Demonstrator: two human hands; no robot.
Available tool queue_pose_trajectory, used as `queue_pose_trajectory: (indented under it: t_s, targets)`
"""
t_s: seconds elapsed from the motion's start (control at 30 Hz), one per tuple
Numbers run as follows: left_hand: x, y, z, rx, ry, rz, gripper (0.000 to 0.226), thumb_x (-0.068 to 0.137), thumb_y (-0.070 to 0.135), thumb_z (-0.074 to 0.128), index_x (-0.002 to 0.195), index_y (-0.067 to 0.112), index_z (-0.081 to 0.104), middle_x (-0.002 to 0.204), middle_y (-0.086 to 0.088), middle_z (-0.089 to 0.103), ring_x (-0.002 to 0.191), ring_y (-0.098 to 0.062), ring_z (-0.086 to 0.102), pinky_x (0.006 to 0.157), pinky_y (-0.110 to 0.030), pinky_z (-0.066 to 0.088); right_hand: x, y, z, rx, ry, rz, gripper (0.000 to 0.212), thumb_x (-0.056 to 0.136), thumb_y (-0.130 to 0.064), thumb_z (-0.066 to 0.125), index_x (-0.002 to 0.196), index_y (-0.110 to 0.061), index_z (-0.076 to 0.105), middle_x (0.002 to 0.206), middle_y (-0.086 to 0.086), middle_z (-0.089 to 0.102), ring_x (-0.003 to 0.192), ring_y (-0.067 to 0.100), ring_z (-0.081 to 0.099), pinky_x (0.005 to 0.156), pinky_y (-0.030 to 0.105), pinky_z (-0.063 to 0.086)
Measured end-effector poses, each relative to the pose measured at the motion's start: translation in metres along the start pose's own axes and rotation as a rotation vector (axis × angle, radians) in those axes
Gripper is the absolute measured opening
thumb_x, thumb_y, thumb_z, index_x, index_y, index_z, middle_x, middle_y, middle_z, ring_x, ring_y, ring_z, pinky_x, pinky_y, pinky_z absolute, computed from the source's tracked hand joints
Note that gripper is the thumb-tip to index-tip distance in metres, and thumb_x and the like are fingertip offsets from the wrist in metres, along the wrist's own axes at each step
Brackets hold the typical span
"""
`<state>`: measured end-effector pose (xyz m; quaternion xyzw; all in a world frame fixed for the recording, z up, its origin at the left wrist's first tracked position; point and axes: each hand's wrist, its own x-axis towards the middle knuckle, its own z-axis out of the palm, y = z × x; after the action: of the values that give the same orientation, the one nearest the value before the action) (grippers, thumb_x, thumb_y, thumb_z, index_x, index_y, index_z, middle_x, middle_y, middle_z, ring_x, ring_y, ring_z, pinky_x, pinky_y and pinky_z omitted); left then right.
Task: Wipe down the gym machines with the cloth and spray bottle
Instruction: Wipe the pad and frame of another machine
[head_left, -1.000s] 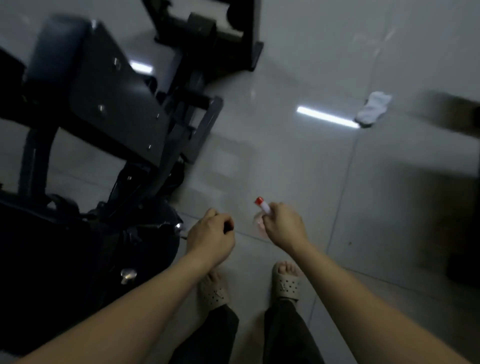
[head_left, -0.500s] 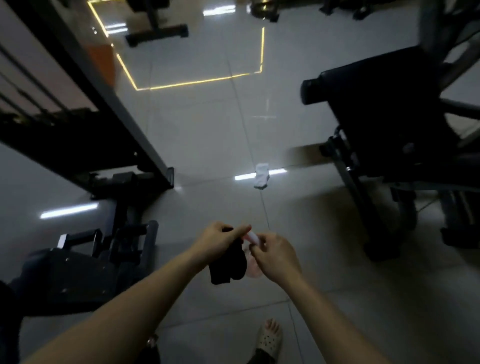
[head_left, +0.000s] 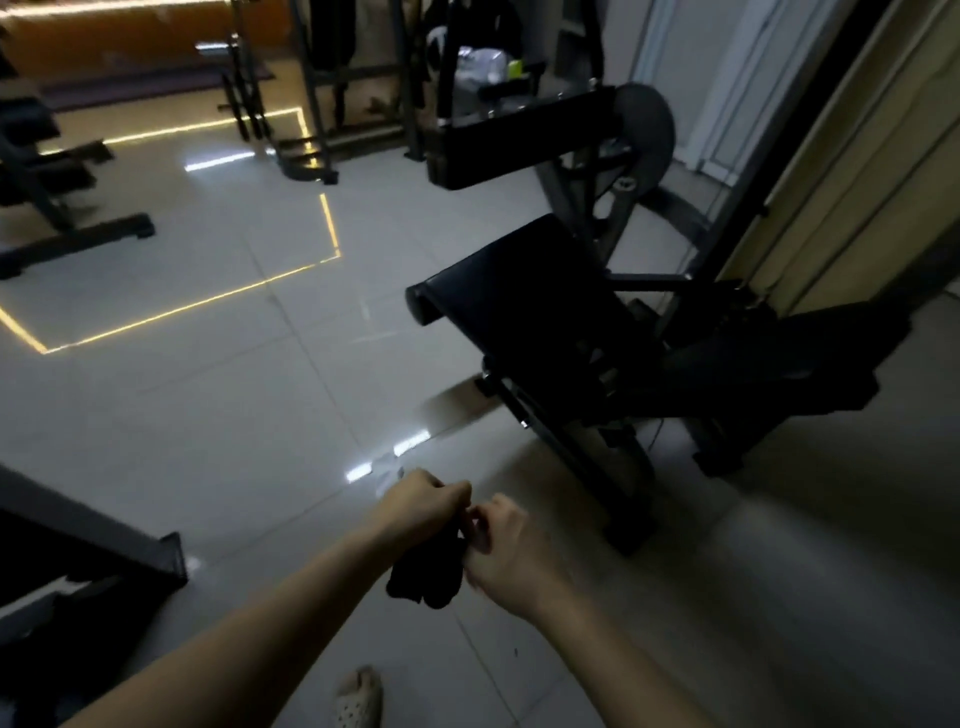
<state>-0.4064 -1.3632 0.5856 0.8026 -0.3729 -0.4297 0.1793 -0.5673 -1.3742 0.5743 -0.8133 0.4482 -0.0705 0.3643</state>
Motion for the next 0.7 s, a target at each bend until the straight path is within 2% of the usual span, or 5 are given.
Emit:
queue_pose_trajectory:
  t_s: [0.13,0.23,0.4,0.6,0.7]
  targets:
    - [0.045,0.042,-0.027,0.142,-0.119,0.142,0.038,0.080,0.040,0.062,0.059,0.009,0.066,0.055,0.002,0.061,0.056,-0.015,0.058,0.057,-0.025,0.044,0.024,0.009,-0.020,0.064,-0.002,0.068,0.019,0.086,-0.045,0.057,0.100,-0.036,0.049,0.099,-0.015,0.044,0.081,0.010,0.057,0.069,0.033,0.052]
    - [0.071,0.072,-0.043,0.268,-0.255,0.265,0.037,0.087,0.041,0.060,0.064,0.013,0.069,0.062,0.001,0.063,0.059,-0.013,0.059,0.056,-0.024,0.044,0.039,0.010,-0.030,0.116,0.083,0.112,0.046,0.088,-0.037,0.063,0.128,-0.036,0.043,0.115,-0.014,0.046,0.097,0.006,0.057,0.078,0.030,0.053]
    - [0.106,0.121,-0.048,0.374,-0.403,0.441,0.030,0.088,0.039,0.063,0.068,0.018,0.067,0.069,0.002,0.064,0.062,-0.010,0.060,0.057,-0.022,0.048,0.069,0.023,-0.030,-0.069,0.311,0.206,0.075,0.080,-0.041,0.071,0.142,-0.034,0.029,0.122,-0.008,0.042,0.116,0.016,0.045,0.096,0.041,0.046]
    - [0.155,0.143,-0.024,0.354,-0.568,0.396,0.023,0.090,0.041,0.065,0.072,0.026,0.066,0.079,0.005,0.064,0.072,-0.009,0.062,0.060,-0.020,0.047,0.109,0.062,-0.017,0.073,0.366,0.271,0.073,0.084,-0.050,0.066,0.146,-0.031,0.031,0.151,-0.012,0.025,0.125,0.015,0.046,0.093,0.034,0.047]
    - [0.186,0.140,-0.014,0.291,-0.575,0.294,0.026,0.091,0.043,0.067,0.081,0.020,0.073,0.080,0.004,0.069,0.070,-0.007,0.065,0.053,-0.014,0.045,0.139,0.086,-0.011,0.173,0.361,0.297,0.050,0.084,-0.033,0.066,0.129,-0.029,0.045,0.133,-0.014,0.043,0.105,0.016,0.059,0.077,0.035,0.054]
